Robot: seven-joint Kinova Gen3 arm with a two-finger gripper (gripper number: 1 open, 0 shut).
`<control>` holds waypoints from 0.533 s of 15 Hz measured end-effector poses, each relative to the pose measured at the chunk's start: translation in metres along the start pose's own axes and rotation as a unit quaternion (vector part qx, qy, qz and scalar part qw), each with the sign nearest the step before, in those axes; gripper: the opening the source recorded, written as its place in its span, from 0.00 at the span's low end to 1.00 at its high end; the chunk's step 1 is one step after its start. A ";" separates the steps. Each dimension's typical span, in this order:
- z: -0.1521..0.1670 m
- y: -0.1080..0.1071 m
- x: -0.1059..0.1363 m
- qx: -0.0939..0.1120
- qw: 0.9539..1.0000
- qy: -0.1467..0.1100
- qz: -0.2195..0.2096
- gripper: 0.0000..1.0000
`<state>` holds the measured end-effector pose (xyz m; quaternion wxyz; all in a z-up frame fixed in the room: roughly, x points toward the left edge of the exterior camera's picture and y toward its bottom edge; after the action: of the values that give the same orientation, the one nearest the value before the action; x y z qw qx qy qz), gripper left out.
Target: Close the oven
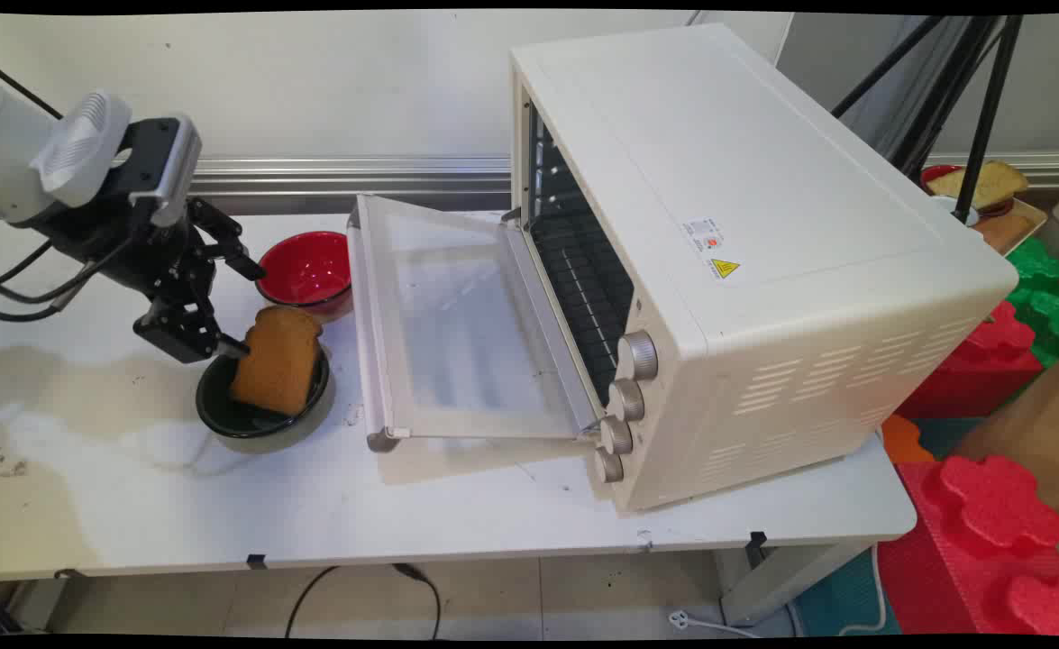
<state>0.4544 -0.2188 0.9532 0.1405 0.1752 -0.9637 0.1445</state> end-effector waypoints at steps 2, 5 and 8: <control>0.002 -0.003 -0.001 -0.002 1.000 -0.001 -0.015 1.00; 0.008 -0.005 -0.002 -0.006 1.000 -0.001 -0.027 1.00; 0.017 -0.006 -0.004 -0.012 0.999 -0.002 -0.035 1.00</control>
<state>0.4564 -0.2287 0.9377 0.1461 0.2070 -0.9590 0.1273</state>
